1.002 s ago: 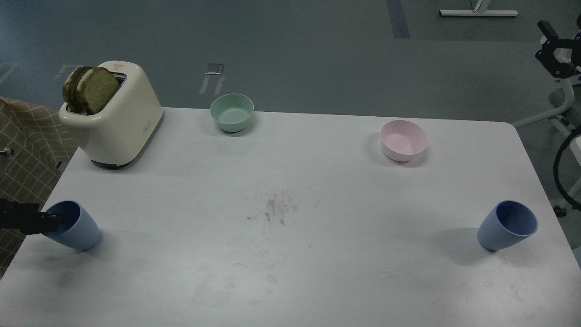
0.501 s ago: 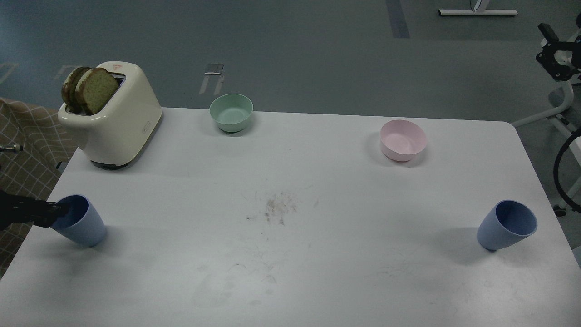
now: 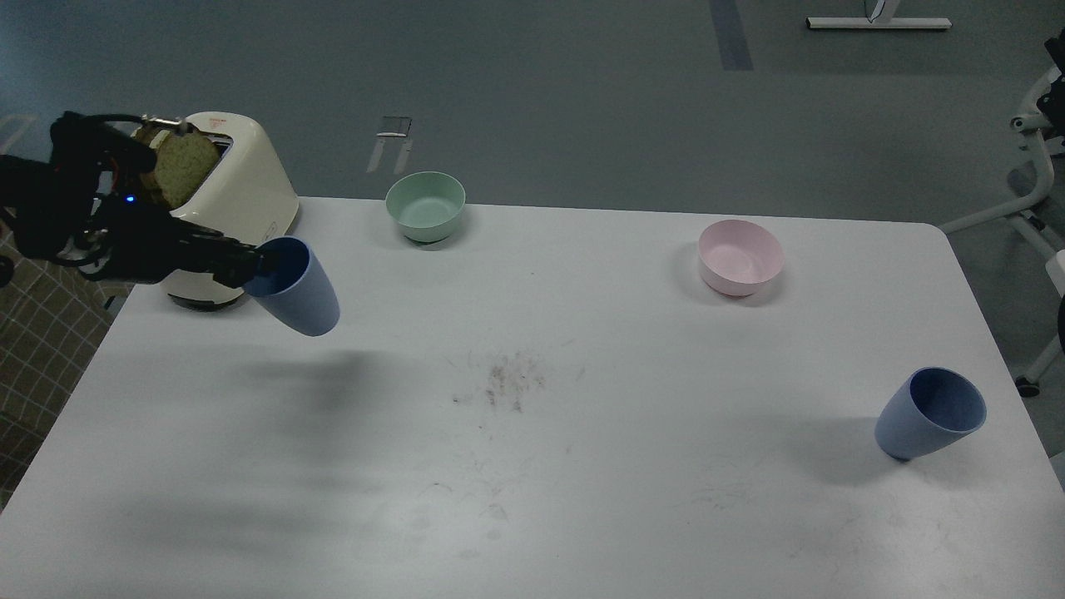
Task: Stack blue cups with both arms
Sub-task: 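Lift the blue cup with the left hand toward the table center, then lower the blue cup upright at the table center and release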
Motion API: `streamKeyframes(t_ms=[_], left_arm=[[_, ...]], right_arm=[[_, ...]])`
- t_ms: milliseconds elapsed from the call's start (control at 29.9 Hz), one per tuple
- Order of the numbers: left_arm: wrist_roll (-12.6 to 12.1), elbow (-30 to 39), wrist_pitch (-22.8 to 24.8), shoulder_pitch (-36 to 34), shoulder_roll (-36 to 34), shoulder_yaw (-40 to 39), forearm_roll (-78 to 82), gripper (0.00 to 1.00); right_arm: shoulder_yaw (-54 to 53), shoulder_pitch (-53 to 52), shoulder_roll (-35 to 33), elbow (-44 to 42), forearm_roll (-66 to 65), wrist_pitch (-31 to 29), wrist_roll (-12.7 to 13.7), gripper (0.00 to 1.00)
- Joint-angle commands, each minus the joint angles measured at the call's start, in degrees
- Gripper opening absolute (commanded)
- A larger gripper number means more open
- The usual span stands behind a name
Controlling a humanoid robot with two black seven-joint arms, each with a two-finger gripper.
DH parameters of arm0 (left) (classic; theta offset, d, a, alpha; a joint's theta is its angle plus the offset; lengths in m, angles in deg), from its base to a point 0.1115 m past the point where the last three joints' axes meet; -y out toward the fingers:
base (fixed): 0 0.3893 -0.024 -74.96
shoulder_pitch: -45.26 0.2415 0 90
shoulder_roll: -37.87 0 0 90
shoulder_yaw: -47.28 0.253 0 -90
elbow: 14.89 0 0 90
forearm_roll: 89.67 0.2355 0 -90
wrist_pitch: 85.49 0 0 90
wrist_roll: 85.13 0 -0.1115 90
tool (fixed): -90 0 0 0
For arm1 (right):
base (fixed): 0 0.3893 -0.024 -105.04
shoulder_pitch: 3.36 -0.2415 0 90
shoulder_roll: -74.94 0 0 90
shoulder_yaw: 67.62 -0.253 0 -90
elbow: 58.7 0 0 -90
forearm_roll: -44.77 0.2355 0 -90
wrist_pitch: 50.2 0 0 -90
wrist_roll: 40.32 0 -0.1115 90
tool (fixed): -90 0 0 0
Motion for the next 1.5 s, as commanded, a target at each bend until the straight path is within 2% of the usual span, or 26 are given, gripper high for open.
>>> streamKeyframes(t_ms=[0,67,267,468,568,768,1036,1470], left_arm=[[0.0,0.3,0.6,-3.8,7.6,0.2,0.7,0.0],[0.0,-0.5,0.6,-4.5,12.8,0.4,0.8,0.0],[0.0,-3.1,0.6,-4.2,21.6,0.5,3.4,0.0],[0.0,-9.6,0.6,-3.8,27.9,0.6,3.4,0.0],[0.0,-10.1,0.6,-3.8,30.3,0.7,3.5,0.0],[0.0,-10.5,0.6,-3.9,32.2,3.4,4.0,0.0],[0.0,-16.5,0.6,-2.8,37.0,3.6,4.1,0.0],[0.0,-17.4,0.6,0.0,37.9,3.6,8.0,0.0]], right_arm=[[-0.6,0.8,-0.1,-0.1,0.0,0.0,0.0,1.0],[-1.9,2.0,-0.5,0.0,0.2,0.0,0.0,1.0],[-2.7,6.8,-1.4,-0.3,0.2,0.0,-0.2,1.0],[-2.2,10.8,-0.8,0.8,0.1,0.0,-0.2,1.0],[-2.1,11.8,-0.8,0.2,0.0,0.0,-0.2,1.0],[-2.1,12.1,-0.6,-0.1,-0.1,0.0,-0.2,1.0],[-2.3,12.0,-0.5,0.1,0.0,0.0,-0.2,1.0],[-2.4,12.0,-0.5,0.2,0.1,0.0,-0.3,1.0]])
